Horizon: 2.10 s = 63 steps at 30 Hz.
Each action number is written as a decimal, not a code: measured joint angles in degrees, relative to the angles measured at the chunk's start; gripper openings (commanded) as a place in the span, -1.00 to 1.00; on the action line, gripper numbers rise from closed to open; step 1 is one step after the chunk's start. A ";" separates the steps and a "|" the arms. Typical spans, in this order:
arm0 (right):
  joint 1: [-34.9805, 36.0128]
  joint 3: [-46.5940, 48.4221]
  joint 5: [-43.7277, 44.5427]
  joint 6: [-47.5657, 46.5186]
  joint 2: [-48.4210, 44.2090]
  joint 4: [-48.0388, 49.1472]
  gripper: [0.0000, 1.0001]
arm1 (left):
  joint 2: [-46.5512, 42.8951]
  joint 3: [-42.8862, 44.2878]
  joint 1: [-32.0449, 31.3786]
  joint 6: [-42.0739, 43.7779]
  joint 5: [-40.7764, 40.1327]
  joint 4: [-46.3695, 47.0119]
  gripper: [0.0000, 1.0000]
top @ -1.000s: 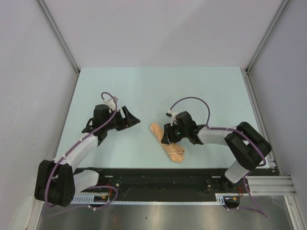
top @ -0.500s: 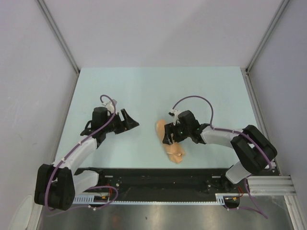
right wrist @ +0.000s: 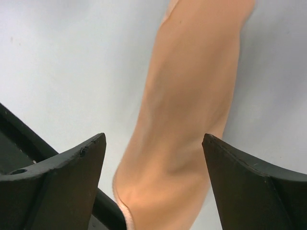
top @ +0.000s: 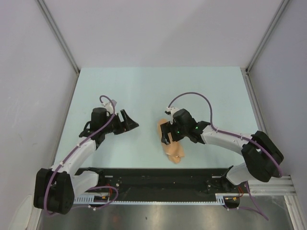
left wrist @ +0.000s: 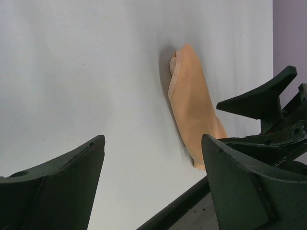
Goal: Fold the napkin, place the utensils inside, and roll it up
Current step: Roll the napkin with the utensil
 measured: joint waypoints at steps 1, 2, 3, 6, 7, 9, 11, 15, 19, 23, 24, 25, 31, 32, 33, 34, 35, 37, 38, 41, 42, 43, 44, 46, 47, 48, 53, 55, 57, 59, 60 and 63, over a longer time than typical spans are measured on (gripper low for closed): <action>0.90 1.25 1.95 0.76 0.02 -1.03 0.87 | -0.39 0.00 0.00 0.15 0.00 -0.48 0.72; 1.81 2.21 3.89 1.55 0.02 -1.84 0.87 | -0.70 0.00 0.00 0.22 0.00 -0.79 0.72; 2.54 2.95 5.53 2.19 0.09 -2.43 0.89 | -1.05 0.00 0.02 0.50 0.00 -1.11 0.72; 5.14 5.03 12.20 4.33 0.83 -4.90 0.94 | -2.01 0.11 0.02 1.01 0.02 -2.19 0.72; 5.81 5.33 14.05 5.05 1.20 -5.53 0.94 | -2.25 0.20 0.09 1.14 0.09 -2.58 0.73; 6.73 5.60 16.57 6.16 1.88 -6.54 0.94 | -2.51 0.46 0.24 1.36 0.22 -3.37 0.73; 7.26 5.64 18.05 7.32 2.82 -7.19 0.93 | -2.71 0.72 0.46 1.75 0.28 -3.96 0.74; 7.54 5.64 19.30 9.01 5.25 -8.02 0.83 | -2.99 0.83 0.98 2.19 0.61 -4.39 0.75; 8.41 5.79 19.34 10.16 7.91 -8.46 0.70 | -2.99 0.83 1.62 2.16 1.55 -4.52 0.75; 9.16 6.73 19.67 11.06 10.56 -8.79 0.64 | -2.99 0.83 2.01 2.16 2.01 -4.52 0.75; 9.25 6.99 19.82 11.13 11.02 -8.81 0.64 | -2.99 0.83 2.10 2.16 2.03 -4.52 0.75; 9.29 7.15 19.87 11.17 11.37 -8.81 0.60 | -2.99 0.83 2.16 2.16 2.08 -4.52 0.75; 10.10 9.49 21.49 11.67 13.92 -10.36 0.39 | -2.99 0.83 2.80 2.21 2.82 -4.63 0.76; 10.21 9.79 21.92 11.78 14.23 -10.78 0.33 | -2.99 0.83 2.89 2.27 2.97 -4.70 0.76; 10.25 9.94 22.25 11.91 14.43 -10.99 0.27 | -2.99 0.83 2.95 2.34 3.04 -4.70 0.76; 10.25 10.01 22.56 12.07 14.56 -11.17 0.17 | -2.99 0.83 3.02 2.47 3.10 -4.72 0.76; 10.12 10.01 22.56 12.11 14.56 -11.21 0.10 | -2.99 0.83 3.10 2.54 3.15 -4.72 0.76; 9.51 9.64 21.99 12.11 14.45 -10.71 -0.08 | -2.99 0.83 3.32 2.56 3.23 -4.74 0.76; 9.07 9.16 21.33 12.11 14.12 -9.99 -0.13 | -2.99 0.83 3.39 2.56 3.26 -4.74 0.76; 6.84 7.04 16.70 12.02 12.72 -6.43 -0.17 | -2.99 0.83 3.41 2.54 3.48 -4.72 0.76; 6.40 6.69 15.43 11.96 12.52 -5.57 -0.17 | -2.99 0.83 3.43 2.54 3.50 -4.68 0.77; 5.81 6.05 12.85 11.65 12.37 -3.65 -0.17 | -2.99 0.83 3.43 2.51 3.54 -4.61 0.77; 5.53 5.75 10.93 11.43 12.37 -2.21 -0.17 | -2.95 0.79 3.43 2.36 3.58 -4.26 0.76; 5.07 5.03 5.79 10.60 12.87 1.64 -0.17 | -2.78 0.37 3.43 1.81 3.91 -2.67 0.76; 4.87 4.81 2.99 10.32 13.33 3.50 -0.17 | -2.54 -0.15 3.34 1.31 4.07 -1.09 0.77; 4.72 4.76 0.39 10.01 13.92 5.27 -0.17 | -2.14 -0.76 3.06 0.59 4.11 0.24 0.77; 3.32 4.46 -12.22 9.03 17.81 14.19 -0.17 | 3.30 -2.73 -0.70 -1.97 3.67 6.49 0.76; 2.19 4.09 -16.83 9.07 19.21 17.42 -0.19 | 6.78 -2.80 -2.82 -2.60 3.45 9.16 0.75; 1.07 3.87 -20.37 9.22 20.44 19.71 -0.20 | 9.66 -2.80 -4.07 -2.75 3.26 10.88 0.72; 0.00 3.87 -23.63 9.53 21.70 21.66 -0.20 | 12.35 -2.80 -5.09 -3.04 2.86 12.28 0.70; -0.46 3.87 -25.05 9.55 22.25 22.43 -0.21 | 13.46 -2.80 -5.55 -3.08 2.69 12.70 0.69; -1.09 3.87 -27.30 9.55 23.12 23.78 -0.22 | 16.02 -2.80 -6.84 -3.15 1.62 13.77 0.67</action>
